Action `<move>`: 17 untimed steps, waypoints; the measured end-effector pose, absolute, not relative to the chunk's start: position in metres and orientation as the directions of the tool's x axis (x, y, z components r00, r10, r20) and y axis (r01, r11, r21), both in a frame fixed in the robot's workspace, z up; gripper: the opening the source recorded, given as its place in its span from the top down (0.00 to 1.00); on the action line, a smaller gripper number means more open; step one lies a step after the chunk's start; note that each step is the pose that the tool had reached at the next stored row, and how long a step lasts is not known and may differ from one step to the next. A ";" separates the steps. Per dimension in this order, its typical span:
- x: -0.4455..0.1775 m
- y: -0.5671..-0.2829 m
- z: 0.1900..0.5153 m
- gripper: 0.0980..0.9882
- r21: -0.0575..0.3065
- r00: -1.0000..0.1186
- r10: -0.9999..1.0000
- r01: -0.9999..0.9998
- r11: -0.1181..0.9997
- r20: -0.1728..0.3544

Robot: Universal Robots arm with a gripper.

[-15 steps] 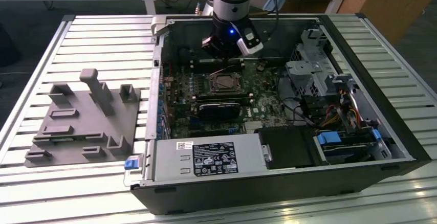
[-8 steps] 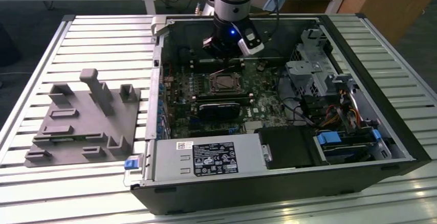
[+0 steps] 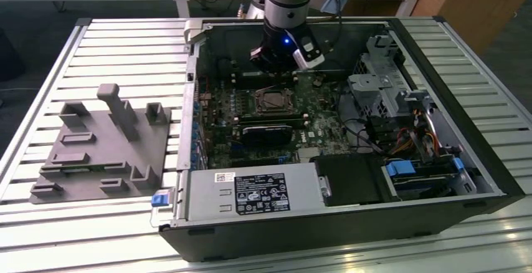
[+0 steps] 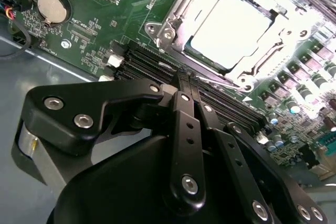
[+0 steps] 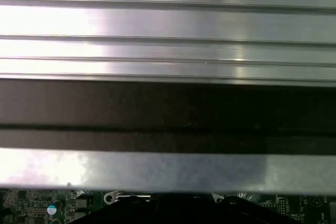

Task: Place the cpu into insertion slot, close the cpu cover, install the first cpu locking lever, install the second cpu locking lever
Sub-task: 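Install the first cpu locking lever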

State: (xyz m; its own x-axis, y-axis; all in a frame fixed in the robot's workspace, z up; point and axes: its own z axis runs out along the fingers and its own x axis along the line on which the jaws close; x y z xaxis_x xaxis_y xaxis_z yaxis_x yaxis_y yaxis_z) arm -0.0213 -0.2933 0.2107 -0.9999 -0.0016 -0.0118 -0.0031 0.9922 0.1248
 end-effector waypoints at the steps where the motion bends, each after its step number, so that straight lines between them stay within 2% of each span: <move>1: -0.021 -0.293 0.210 0.98 0.125 -1.000 -0.002 -0.003 0.992 -0.012; 17: -0.017 -0.293 0.200 0.98 0.122 -1.000 -0.001 -0.003 0.993 -0.012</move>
State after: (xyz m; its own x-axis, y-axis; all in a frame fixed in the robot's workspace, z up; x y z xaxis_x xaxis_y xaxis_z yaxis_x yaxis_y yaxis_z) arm -0.0172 -0.2934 0.1996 -0.9999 -0.0011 -0.0117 -0.0026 0.9925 0.1222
